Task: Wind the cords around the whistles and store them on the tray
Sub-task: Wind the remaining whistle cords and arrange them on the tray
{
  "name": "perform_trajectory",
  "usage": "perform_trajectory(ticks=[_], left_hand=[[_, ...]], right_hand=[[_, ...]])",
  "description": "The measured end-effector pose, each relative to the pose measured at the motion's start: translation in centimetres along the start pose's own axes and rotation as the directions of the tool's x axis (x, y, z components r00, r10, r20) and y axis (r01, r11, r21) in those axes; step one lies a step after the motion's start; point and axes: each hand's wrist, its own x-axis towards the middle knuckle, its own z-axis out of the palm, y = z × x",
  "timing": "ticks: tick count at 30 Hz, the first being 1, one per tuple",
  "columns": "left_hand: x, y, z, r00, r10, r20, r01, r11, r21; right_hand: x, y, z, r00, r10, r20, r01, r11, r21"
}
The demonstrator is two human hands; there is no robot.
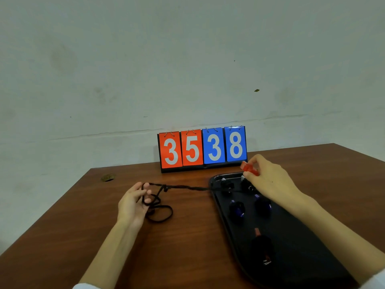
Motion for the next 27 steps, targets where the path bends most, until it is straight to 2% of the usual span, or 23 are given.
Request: perform_trajectory(ticks=[3,5,7,9,10,11,13,14,15,16,17,19,21,24,27], left_hand=[[-0.3,0.0,0.2,0.999,0.013,0.041,-0.004,0.98,-0.201],[-0.3,0.0,0.1,0.999,-0.033,0.043,0.047,0.924,-0.38],[-0.1,-0.1,-0.1,0.998,-0.057,0.025,0.062,0.897,-0.438],[0.1,-0.5,-0.1,0.999,-0.007,0.033,0.016,0.962,-0.271],[-0.1,-0.7,0.2,0.998,0.04,0.048,-0.035,0.995,-0.093],[-0.5,-1.0,0.7,0.992,0.101,0.073,-0.11,0.987,0.119],[-1.8,-1.7,1.9,0.956,0.208,0.205,-0.284,0.825,0.488],[-2.6,-2.1,2.9,0.925,0.224,0.307,-0.37,0.719,0.589],[-3.5,-2.4,3.8,0.889,0.206,0.408,-0.436,0.651,0.622],[-4.3,-2.6,5.3,0.852,0.163,0.498,-0.474,0.646,0.599],[-5.3,-2.8,6.7,0.814,0.106,0.57,-0.472,0.693,0.545],[-6.4,-2.9,9.6,0.765,-0.024,0.644,-0.31,0.862,0.4],[-6.4,-2.8,11.9,0.742,-0.113,0.661,-0.133,0.941,0.31],[-6.3,-2.5,13.3,0.684,-0.251,0.685,-0.008,0.937,0.35],[-6.5,-2.0,12.8,0.638,-0.377,0.671,0.046,0.889,0.457]], right_hand=[[-0.1,0.3,-0.3,0.999,0.028,0.035,-0.025,0.997,-0.069],[-0.3,0.3,-0.4,0.997,0.052,0.054,-0.05,0.998,-0.036],[-0.6,0.3,-0.5,0.996,0.063,0.068,-0.064,0.998,0.015],[-0.9,0.1,-0.4,0.998,0.034,0.053,-0.037,0.998,0.055],[-1.0,-0.3,-0.4,0.999,0.009,0.043,-0.013,0.995,0.095],[-1.0,-0.8,-0.4,0.999,-0.015,0.043,0.007,0.985,0.171],[-1.2,-2.4,-0.6,0.994,-0.043,0.104,-0.004,0.912,0.409],[-1.3,-3.3,-0.8,0.986,-0.062,0.152,-0.028,0.849,0.528],[-1.4,-4.1,-0.9,0.978,-0.085,0.189,-0.05,0.787,0.615],[-1.3,-4.8,-1.1,0.974,-0.104,0.2,-0.059,0.74,0.67],[-1.2,-5.4,-1.0,0.973,-0.116,0.2,-0.062,0.705,0.707],[-0.6,-6.3,-1.0,0.982,-0.115,0.151,-0.04,0.652,0.757],[-0.1,-6.8,-0.9,0.995,-0.087,0.055,0.011,0.615,0.788],[0.3,-6.6,-0.3,0.999,-0.008,-0.048,0.045,0.517,0.855],[0.6,-5.5,0.9,0.997,0.051,-0.051,0.018,0.512,0.859]])
